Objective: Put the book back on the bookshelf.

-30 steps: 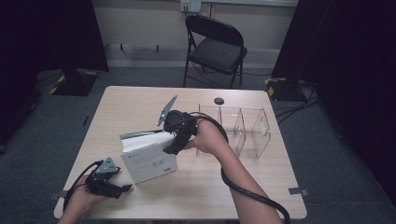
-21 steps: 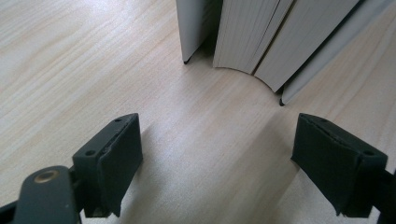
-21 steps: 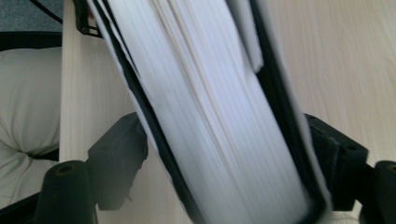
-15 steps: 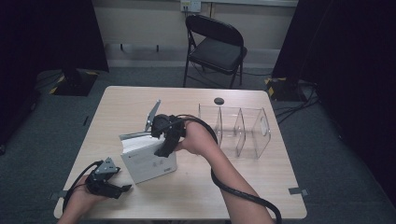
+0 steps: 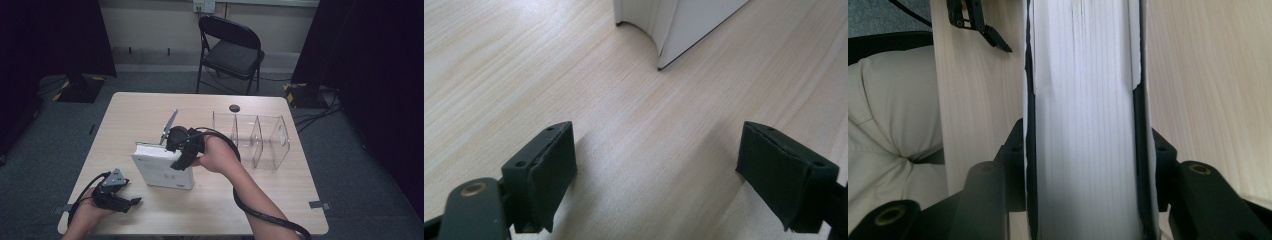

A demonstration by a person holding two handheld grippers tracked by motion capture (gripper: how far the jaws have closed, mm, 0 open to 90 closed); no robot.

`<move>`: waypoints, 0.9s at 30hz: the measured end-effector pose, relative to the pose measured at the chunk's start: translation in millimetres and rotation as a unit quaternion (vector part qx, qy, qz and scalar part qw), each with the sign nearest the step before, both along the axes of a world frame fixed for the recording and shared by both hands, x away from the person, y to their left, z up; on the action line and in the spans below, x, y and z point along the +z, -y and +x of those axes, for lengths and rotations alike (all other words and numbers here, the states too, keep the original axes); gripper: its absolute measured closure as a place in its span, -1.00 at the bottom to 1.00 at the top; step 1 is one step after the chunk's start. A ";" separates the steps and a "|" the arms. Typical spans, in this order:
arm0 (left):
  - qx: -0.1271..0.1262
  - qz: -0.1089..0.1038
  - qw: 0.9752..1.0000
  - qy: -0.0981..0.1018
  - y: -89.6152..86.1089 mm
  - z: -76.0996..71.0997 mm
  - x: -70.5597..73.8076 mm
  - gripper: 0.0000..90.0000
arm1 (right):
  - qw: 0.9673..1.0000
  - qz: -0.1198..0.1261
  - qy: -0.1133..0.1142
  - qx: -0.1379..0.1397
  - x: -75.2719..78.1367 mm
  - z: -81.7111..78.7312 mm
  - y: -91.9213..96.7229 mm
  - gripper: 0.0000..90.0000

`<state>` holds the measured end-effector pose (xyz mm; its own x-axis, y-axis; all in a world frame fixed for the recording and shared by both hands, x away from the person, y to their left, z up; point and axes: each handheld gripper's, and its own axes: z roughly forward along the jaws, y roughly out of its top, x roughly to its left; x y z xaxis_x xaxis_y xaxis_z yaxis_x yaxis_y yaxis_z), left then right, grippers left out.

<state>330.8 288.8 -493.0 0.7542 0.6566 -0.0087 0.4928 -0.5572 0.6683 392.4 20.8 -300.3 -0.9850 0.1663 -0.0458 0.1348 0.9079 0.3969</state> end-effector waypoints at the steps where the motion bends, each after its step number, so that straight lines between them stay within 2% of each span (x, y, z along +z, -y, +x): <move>1: 0.000 0.000 1.000 0.001 0.4 0.2 -0.1 -0.66 | 1.000 -0.001 -0.002 -0.007 0.2 -0.4 2.8 0.16; 2: 0.000 -0.004 1.000 -0.003 1.2 0.0 -0.4 -0.67 | 1.000 0.000 -0.005 -0.012 0.3 -0.7 6.5 0.16; 5: -0.005 -0.006 1.000 0.004 2.0 1.0 -1.5 -0.68 | 1.000 -0.003 -0.012 -0.029 1.1 -2.3 19.6 0.16; 10: -0.006 -0.006 1.000 0.007 3.9 2.5 -1.7 -0.69 | 0.999 0.012 -0.011 -0.038 -0.7 -3.5 33.2 0.14; 14: -0.005 -0.008 1.000 0.006 4.6 2.0 -2.1 -0.69 | 0.998 0.011 -0.019 -0.054 -2.2 -0.3 30.7 0.04; 17: -0.008 -0.006 1.000 0.007 4.3 2.2 -1.8 -0.69 | 0.998 -0.021 -0.027 -0.055 -10.7 0.5 22.6 -0.06; 18: -0.009 -0.004 1.000 0.009 4.1 2.3 -1.8 -0.69 | 0.998 -0.034 -0.020 -0.051 -14.4 -0.8 19.1 -0.06; 19: -0.008 -0.008 1.000 0.008 4.3 1.9 -2.1 -0.69 | 0.998 -0.031 -0.013 -0.051 -17.6 -0.7 16.3 -0.07; 23: -0.008 -0.010 1.000 0.007 4.1 1.4 -2.4 -0.69 | 0.998 -0.009 -0.025 -0.054 -22.9 3.1 8.6 -0.07; 27: -0.009 -0.011 1.000 0.008 3.7 1.5 -2.7 -0.70 | 0.998 -0.010 -0.030 -0.054 -26.9 4.4 2.3 -0.07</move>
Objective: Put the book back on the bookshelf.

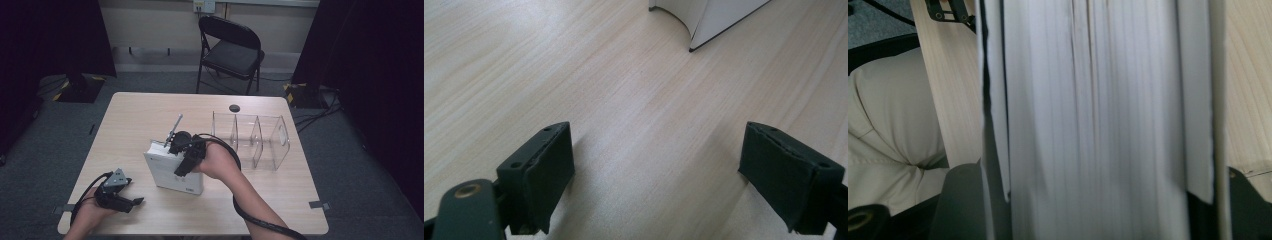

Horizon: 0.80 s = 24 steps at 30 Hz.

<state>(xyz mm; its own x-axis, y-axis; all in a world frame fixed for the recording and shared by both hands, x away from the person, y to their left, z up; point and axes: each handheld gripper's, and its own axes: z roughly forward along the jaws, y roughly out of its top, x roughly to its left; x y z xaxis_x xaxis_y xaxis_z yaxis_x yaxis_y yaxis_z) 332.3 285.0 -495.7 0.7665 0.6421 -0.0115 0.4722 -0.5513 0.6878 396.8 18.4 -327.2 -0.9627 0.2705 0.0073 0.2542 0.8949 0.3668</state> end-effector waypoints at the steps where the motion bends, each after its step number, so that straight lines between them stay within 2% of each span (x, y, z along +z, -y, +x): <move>1: 0.000 -0.001 1.000 0.001 0.1 0.2 -0.1 -0.69 | 1.000 -0.007 -0.002 -0.003 0.5 0.5 -0.5 -0.06; 4: -0.003 0.004 1.000 0.004 0.0 1.1 0.4 -0.69 | 1.000 -0.011 -0.003 -0.010 0.0 0.1 -0.8 -0.06; 6: -0.003 0.000 1.000 0.001 0.6 1.2 -0.1 -0.69 | 1.000 -0.025 0.007 -0.006 -0.5 -0.3 -2.0 -0.08; 11: -0.002 -0.001 1.000 0.002 1.2 1.4 -0.4 -0.69 | 0.999 -0.029 0.023 -0.012 -2.3 -1.7 -3.0 -0.08; 16: -0.004 -0.001 1.000 0.001 1.2 1.5 -0.2 -0.69 | 0.999 -0.045 0.017 -0.009 -2.0 -3.4 -5.7 0.01; 19: -0.004 -0.002 1.000 0.001 1.0 1.5 -0.3 -0.69 | 0.999 -0.045 0.010 -0.003 -1.1 -6.8 -5.8 0.06; 20: -0.004 -0.001 1.000 0.001 0.9 1.4 -0.3 -0.69 | 0.999 -0.046 0.014 0.004 -0.8 -7.9 -6.2 0.07; 24: -0.005 -0.002 1.000 0.002 1.0 1.1 -0.5 -0.69 | 0.998 -0.060 0.019 0.004 1.7 -10.3 -7.7 0.13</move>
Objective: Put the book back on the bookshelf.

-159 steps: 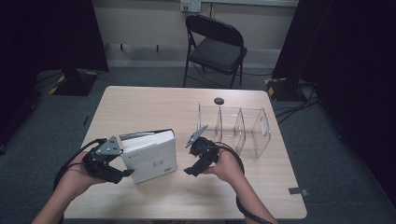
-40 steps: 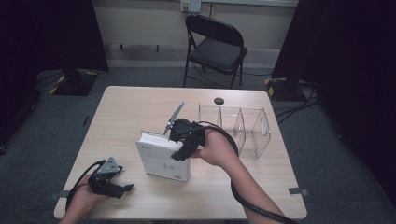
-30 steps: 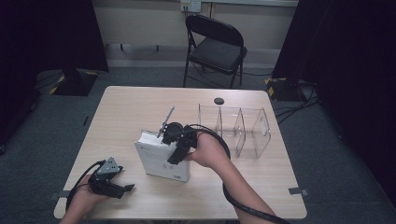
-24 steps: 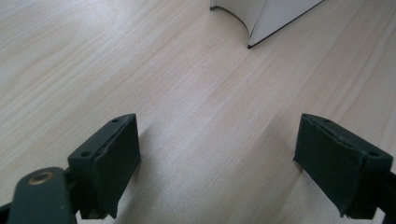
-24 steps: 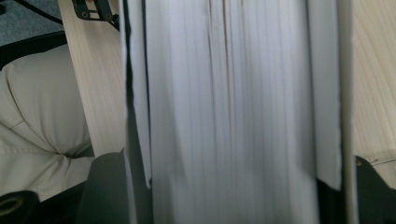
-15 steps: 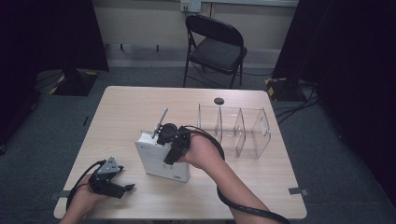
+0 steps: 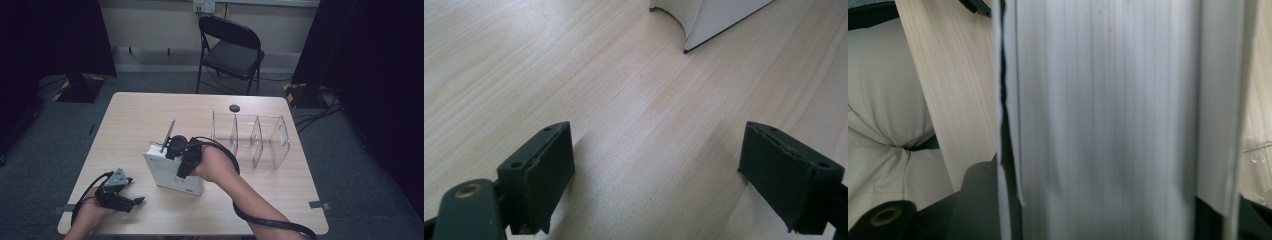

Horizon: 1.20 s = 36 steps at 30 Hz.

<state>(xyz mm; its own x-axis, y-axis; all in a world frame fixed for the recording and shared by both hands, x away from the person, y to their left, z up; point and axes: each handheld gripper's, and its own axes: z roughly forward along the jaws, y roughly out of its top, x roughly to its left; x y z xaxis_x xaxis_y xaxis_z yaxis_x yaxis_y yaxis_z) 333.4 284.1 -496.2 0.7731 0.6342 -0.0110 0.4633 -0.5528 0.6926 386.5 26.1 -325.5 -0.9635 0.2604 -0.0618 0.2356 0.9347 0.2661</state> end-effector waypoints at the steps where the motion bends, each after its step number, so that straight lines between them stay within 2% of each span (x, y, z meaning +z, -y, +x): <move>1: 0.000 0.000 1.000 0.000 -0.1 -0.1 0.0 -0.70 | 1.000 -0.002 0.000 -0.004 0.9 -0.1 -0.2 0.14; 4: -0.004 0.003 1.000 0.006 -1.1 0.4 0.0 -0.70 | 1.000 -0.002 -0.001 -0.015 1.2 -0.9 -0.6 0.15; 7: -0.004 -0.001 1.000 0.004 -1.2 0.4 -0.3 -0.70 | 1.000 0.000 0.000 -0.023 1.6 -2.2 -0.7 0.16; 13: -0.009 0.001 1.000 0.005 -1.9 1.0 0.0 -0.70 | 0.999 0.014 -0.020 -0.044 2.7 1.6 6.3 0.16; 16: -0.008 -0.001 1.000 0.003 -1.8 0.9 -0.2 -0.70 | 0.999 0.014 -0.020 -0.046 4.1 2.7 10.0 0.17; 20: -0.009 -0.001 1.000 0.003 -2.0 1.0 -0.2 -0.70 | 0.998 0.020 -0.018 -0.059 13.2 3.6 15.5 0.17; 24: -0.008 0.002 1.000 0.005 -2.1 1.0 0.0 -0.70 | 0.997 0.037 -0.021 -0.065 24.9 5.3 23.7 0.17; 29: -0.009 0.002 1.000 0.006 -2.2 1.0 0.1 -0.70 | 0.997 0.026 -0.017 -0.071 33.9 3.5 32.6 0.17; 36: -0.008 0.001 1.000 0.004 -1.9 1.0 -0.1 -0.70 | 0.996 0.013 -0.019 -0.083 36.0 3.3 51.2 0.17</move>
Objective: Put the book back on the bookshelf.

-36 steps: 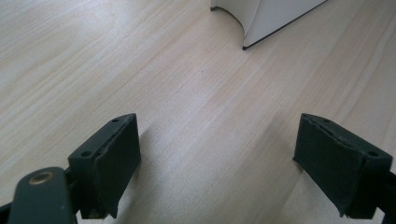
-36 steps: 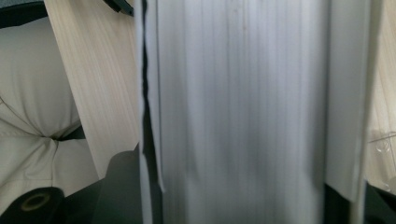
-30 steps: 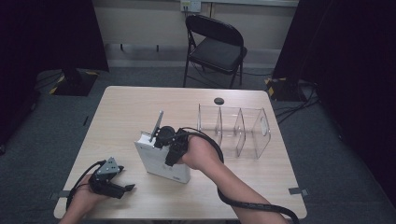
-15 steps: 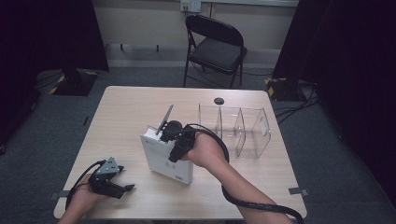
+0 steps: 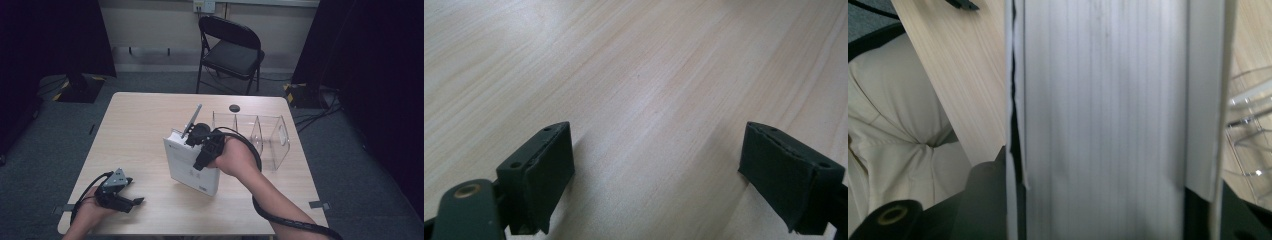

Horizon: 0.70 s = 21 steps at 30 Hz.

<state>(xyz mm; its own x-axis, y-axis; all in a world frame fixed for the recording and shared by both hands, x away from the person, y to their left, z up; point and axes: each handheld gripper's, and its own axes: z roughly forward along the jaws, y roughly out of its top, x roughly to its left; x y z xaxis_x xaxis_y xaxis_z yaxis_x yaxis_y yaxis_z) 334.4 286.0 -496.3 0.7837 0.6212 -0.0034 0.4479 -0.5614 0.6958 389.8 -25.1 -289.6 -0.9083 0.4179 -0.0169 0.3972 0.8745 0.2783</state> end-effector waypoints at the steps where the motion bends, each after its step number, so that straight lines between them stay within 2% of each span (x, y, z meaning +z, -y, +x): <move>1: 0.001 -0.002 1.000 -0.001 0.2 -0.1 -0.2 -0.70 | 1.000 -0.001 0.001 -0.002 -0.1 -0.4 2.6 0.17; 11: -0.001 0.000 1.000 0.003 1.5 0.2 -1.1 -0.75 | 1.000 -0.005 -0.012 -0.018 -1.3 -2.5 24.4 0.17; 21: -0.008 -0.007 1.000 0.003 5.0 1.3 -5.1 -0.96 | 0.999 -0.002 -0.019 -0.029 -0.8 -5.1 39.3 0.17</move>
